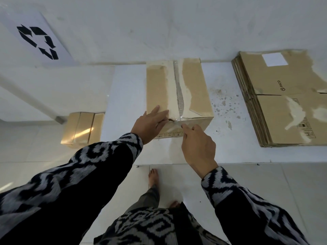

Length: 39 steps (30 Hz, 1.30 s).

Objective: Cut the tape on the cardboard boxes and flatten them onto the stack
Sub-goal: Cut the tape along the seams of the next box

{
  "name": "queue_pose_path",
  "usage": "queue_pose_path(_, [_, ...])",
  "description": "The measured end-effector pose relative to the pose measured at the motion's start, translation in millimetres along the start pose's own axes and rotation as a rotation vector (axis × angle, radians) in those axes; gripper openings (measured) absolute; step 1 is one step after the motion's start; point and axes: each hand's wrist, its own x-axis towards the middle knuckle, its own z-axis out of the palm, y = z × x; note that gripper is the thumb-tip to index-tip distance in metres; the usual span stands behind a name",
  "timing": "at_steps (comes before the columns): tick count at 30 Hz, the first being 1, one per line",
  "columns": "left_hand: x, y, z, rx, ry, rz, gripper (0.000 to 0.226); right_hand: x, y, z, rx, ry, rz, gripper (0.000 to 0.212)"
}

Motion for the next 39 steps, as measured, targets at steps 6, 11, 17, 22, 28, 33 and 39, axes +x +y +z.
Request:
queue_pose_path(6, [-1.5,-2.6,6.8,0.003,0.095,0.022,0.032,0.0,-7.2,6.8,0.005,0.014,0.026,0.050])
queue_pose_path(11, [-0.4,-3.1,6.2,-0.043,0.079,-0.015,0.027,4.1,-18.7,6.6,-0.020,-0.004,0.057,0.054])
queue_pose_path(17, [-2.4,4.3,5.1,-0.069,0.100,-0.031,0.025,-1.5,-13.3,6.4,-0.023,-0.016,0.091,0.056])
queue_pose_path(22, [-4.6,2.8,4.8,-0.135,0.131,-0.029,0.025,4.5,-18.1,3.1,-0.021,-0.041,0.085,0.059])
queue_pose_path(28, [-3.6,3.6,6.4,-0.145,0.128,-0.032,0.024,8.5,-17.5,1.5,-0.028,-0.047,0.099,0.058])
queue_pose_path(33, [-1.4,10.4,1.3,0.067,0.069,0.035,0.028,2.5,-8.7,4.7,0.055,0.012,0.088,0.049])
queue_pose_path(39, [0.7,31.9,-10.1,0.087,0.104,-0.047,0.023,3.5,-10.0,0.9,0.017,0.019,0.084,0.046])
